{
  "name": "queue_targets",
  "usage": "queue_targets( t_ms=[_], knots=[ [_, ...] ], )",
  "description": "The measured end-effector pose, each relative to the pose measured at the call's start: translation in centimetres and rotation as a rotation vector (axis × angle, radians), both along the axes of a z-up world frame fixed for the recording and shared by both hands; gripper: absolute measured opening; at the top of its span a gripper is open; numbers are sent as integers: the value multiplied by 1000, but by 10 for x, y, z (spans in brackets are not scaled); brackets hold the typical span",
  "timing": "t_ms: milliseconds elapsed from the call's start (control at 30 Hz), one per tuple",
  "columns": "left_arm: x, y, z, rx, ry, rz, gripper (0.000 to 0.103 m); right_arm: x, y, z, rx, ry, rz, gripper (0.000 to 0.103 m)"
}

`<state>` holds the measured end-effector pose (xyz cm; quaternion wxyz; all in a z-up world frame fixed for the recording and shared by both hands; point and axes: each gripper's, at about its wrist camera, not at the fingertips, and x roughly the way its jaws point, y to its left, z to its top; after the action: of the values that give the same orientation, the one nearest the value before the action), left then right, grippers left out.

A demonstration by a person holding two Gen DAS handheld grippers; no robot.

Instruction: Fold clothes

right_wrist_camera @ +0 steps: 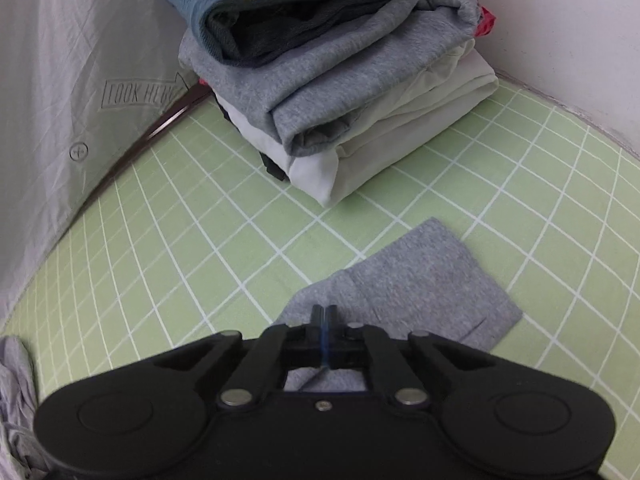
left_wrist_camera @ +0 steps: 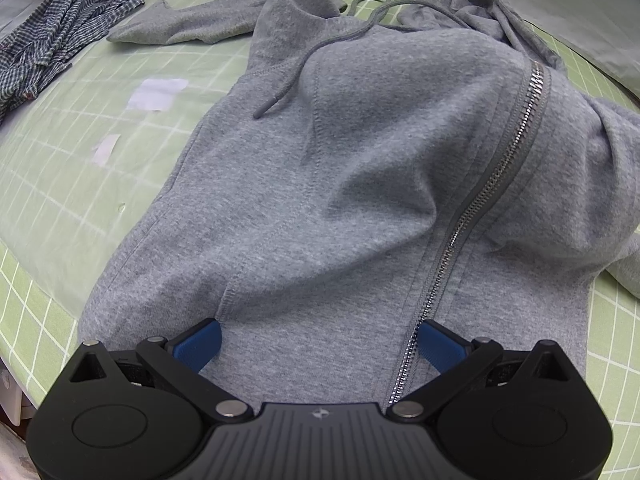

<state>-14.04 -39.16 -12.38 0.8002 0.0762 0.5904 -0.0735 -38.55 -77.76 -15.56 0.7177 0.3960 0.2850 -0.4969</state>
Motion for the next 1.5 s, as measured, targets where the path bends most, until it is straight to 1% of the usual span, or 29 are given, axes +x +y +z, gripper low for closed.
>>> queue_targets(
  t_ms=[67,167,200,233,267,300,333,400,467,500,533,633,733,767,800,833,867,933,967,1000,1033,1067,1100,1133,1167,1233,1300,1400,1500],
  knots=[
    [-2,-3,2,0,0,-1,103,-11,2,16,-87,-69,-10,0],
    [-3,-8,4,0,1,0,103,-16,5,38,-194,-41,23,0],
    [-3,-10,5,1,1,1,103,-13,1,37,-170,-29,50,4],
    [-4,-12,6,1,1,1,103,-11,-2,35,-146,-16,77,19],
    [-4,-14,7,1,1,2,103,-5,-2,30,-129,19,87,34],
    [-4,-15,8,1,2,2,103,0,-2,24,-112,54,97,61],
    [-5,-17,9,1,1,2,103,6,1,20,-119,87,110,62],
    [-7,-21,10,2,-1,0,103,19,7,13,-132,119,158,62],
    [-9,-24,12,2,-2,0,103,33,9,5,-121,142,185,69],
    [-10,-26,13,2,-2,1,103,40,9,1,-116,157,189,75],
    [-10,-28,14,1,-2,1,103,46,9,-2,-110,173,191,77],
    [-13,-34,17,1,-4,3,103,61,5,-12,-81,254,169,77],
    [-15,-39,20,0,-6,4,103,62,6,-14,-65,275,153,77],
    [-23,1,10,-1,-7,5,103,62,6,-15,-59,282,148,77],
    [-27,24,4,-2,-7,6,103,63,7,-17,-49,289,154,76],
    [-28,23,5,-2,-7,7,103,63,8,-19,-42,292,158,69],
    [-29,22,6,-2,-7,7,103,62,10,-21,-51,301,156,65],
    [-31,21,8,-2,-7,6,103,57,15,-20,-87,314,143,42],
    [-33,20,9,-2,-7,5,103,53,14,-19,-86,308,133,37],
    [-34,19,9,-2,-7,5,103,49,14,-17,-85,302,124,27],
    [-35,18,10,-2,-6,5,103,45,12,-16,-79,286,117,17],
    [-35,17,11,-2,-5,5,103,39,9,-12,-74,248,106,12],
    [-37,16,12,-1,-5,4,103,33,7,-7,-69,209,95,4],
    [-38,15,13,-1,-5,4,103,27,4,-3,-63,171,84,3],
    [-35,22,11,-2,-5,4,103,21,3,3,-80,118,74,3],
    [-33,32,7,-2,-5,4,103,6,4,24,-157,18,60,3],
    [-35,33,8,-2,-6,3,103,-7,7,44,-237,-9,40,3],
    [-40,32,10,-2,-8,3,103,-36,11,69,-337,-76,-17,2],
    [-44,30,12,-2,-11,4,103,-63,10,63,-349,-44,-66,2]
  ],
)
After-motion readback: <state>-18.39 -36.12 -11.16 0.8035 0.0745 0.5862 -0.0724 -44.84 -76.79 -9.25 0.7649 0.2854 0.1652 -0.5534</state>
